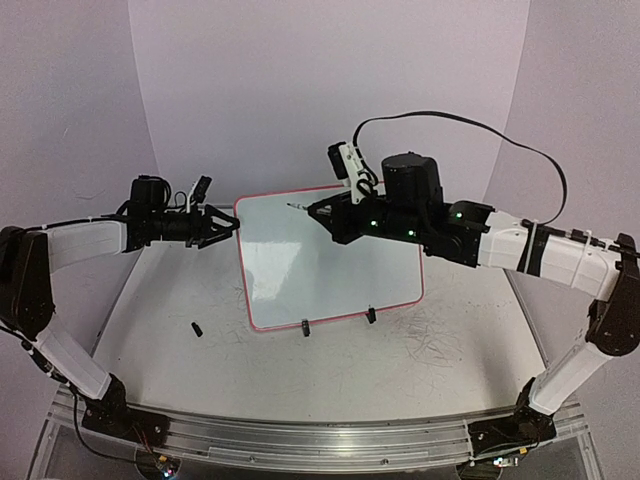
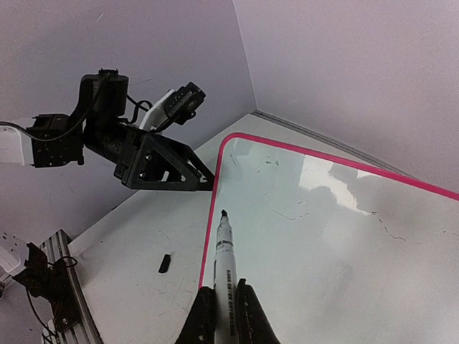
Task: Write a sentence on the whiteboard
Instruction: Hold the whiteboard at the center of the board.
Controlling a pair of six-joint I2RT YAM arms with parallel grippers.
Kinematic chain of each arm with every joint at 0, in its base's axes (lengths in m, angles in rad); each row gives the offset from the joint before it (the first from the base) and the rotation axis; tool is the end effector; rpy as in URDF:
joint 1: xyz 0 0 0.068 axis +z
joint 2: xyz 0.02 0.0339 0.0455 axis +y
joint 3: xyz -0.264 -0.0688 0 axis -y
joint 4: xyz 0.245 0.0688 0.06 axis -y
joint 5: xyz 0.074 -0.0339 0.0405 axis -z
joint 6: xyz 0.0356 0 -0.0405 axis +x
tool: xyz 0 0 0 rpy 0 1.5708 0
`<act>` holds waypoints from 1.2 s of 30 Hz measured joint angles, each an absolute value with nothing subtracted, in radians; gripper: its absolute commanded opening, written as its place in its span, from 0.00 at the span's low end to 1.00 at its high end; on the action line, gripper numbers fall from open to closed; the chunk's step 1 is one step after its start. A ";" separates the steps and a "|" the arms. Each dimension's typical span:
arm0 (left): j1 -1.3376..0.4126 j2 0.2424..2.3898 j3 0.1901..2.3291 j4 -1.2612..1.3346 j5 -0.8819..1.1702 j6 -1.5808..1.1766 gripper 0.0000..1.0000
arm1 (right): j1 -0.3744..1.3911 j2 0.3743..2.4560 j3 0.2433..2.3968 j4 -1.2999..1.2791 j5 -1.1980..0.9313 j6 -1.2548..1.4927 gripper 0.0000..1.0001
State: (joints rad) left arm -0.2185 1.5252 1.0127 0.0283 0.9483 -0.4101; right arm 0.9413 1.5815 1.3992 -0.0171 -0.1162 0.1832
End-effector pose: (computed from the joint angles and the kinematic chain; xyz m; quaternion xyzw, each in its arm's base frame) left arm 0.3205 -0.1008 0.2653 0.1621 0.7807 -0.5139 0.3166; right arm 0.2215 0.3111 0.3704 -0.3201 0.7042 0.3750 0.5109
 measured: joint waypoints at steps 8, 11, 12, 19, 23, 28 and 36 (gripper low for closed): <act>-0.201 1.547 1.043 0.059 0.999 -0.362 0.44 | 0.973 1.695 1.530 -0.047 -0.066 0.143 0.00; -0.196 1.561 1.058 0.071 1.017 -0.357 0.43 | 0.992 1.761 1.601 -0.080 -0.021 0.119 0.00; -0.195 1.565 1.059 0.073 1.021 -0.355 0.43 | 0.999 1.781 1.624 -0.093 -0.006 0.110 0.00; -0.194 1.617 1.076 0.075 1.049 -0.339 0.33 | 1.041 1.883 1.736 -0.150 0.042 0.069 0.00; -0.193 1.642 1.101 0.081 1.056 -0.335 0.27 | 1.044 1.905 1.772 -0.163 0.056 0.060 0.00; -0.191 1.643 1.109 0.081 1.073 -0.328 0.19 | 1.044 1.935 1.816 -0.177 0.081 0.050 0.00; -0.189 1.643 1.109 0.081 1.081 -0.295 0.09 | 1.045 1.997 1.895 -0.203 0.112 0.044 0.00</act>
